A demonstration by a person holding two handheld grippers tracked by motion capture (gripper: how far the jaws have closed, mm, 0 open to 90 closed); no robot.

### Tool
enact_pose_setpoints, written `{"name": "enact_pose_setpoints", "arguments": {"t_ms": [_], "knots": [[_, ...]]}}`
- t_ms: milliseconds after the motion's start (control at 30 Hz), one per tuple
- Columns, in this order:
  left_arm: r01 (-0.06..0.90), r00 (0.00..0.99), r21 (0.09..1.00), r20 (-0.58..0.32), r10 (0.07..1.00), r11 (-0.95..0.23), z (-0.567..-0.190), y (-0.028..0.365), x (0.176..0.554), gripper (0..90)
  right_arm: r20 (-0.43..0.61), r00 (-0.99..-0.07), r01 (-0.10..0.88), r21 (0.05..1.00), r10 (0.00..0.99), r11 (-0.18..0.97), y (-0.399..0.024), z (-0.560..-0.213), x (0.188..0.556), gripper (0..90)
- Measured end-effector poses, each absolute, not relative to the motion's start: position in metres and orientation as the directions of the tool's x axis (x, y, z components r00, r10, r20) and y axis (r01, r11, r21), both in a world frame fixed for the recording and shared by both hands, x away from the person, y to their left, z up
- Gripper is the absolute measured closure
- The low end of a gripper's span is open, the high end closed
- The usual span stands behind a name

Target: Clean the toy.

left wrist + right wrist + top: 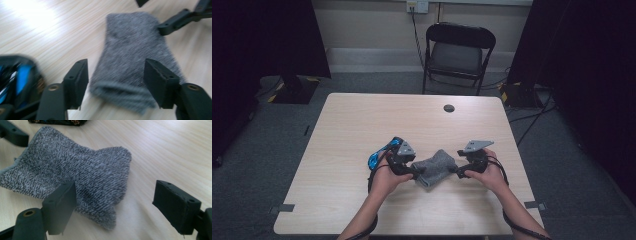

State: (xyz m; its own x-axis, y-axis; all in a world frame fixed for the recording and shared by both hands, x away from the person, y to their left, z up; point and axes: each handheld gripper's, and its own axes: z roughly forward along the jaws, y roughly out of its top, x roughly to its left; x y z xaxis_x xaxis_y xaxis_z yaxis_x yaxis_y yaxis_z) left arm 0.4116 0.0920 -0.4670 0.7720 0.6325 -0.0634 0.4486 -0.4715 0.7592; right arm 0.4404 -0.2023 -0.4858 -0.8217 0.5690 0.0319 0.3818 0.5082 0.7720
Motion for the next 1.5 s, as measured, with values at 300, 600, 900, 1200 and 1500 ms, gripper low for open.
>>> {"name": "enact_pose_setpoints", "arguments": {"t_ms": [300, 600, 900, 1200, 1500], "knots": [[0.454, 0.802, 0.737, -0.093, 0.590, -0.501, -0.482, 0.080, 0.418, 44.9, 0.025, -0.819, 0.387, 0.762, 0.574, 0.519, -0.203, -0.495, 0.441, 18.1], [0.449, 0.840, 0.747, -0.167, 0.516, -0.490, -0.487, 0.065, 0.400, 47.2, 0.012, -0.782, 0.408, 0.767, 0.623, 0.496, -0.207, -0.497, 0.463, 17.2], [0.398, 0.885, 0.747, -0.159, 0.438, -0.532, -0.489, 0.029, 0.390, 41.7, 0.002, -0.740, 0.427, 0.775, 0.673, 0.466, -0.196, -0.492, 0.490, 18.9], [0.404, 0.867, 0.758, -0.139, 0.479, -0.512, -0.479, 0.043, 0.394, 36.2, 0.024, -0.729, 0.429, 0.795, 0.684, 0.429, -0.197, -0.481, 0.481, 19.8], [0.395, 0.834, 0.772, -0.075, 0.547, -0.497, -0.453, 0.076, 0.403, 32.3, 0.065, -0.758, 0.432, 0.796, 0.649, 0.425, -0.186, -0.465, 0.444, 24.5]]}}
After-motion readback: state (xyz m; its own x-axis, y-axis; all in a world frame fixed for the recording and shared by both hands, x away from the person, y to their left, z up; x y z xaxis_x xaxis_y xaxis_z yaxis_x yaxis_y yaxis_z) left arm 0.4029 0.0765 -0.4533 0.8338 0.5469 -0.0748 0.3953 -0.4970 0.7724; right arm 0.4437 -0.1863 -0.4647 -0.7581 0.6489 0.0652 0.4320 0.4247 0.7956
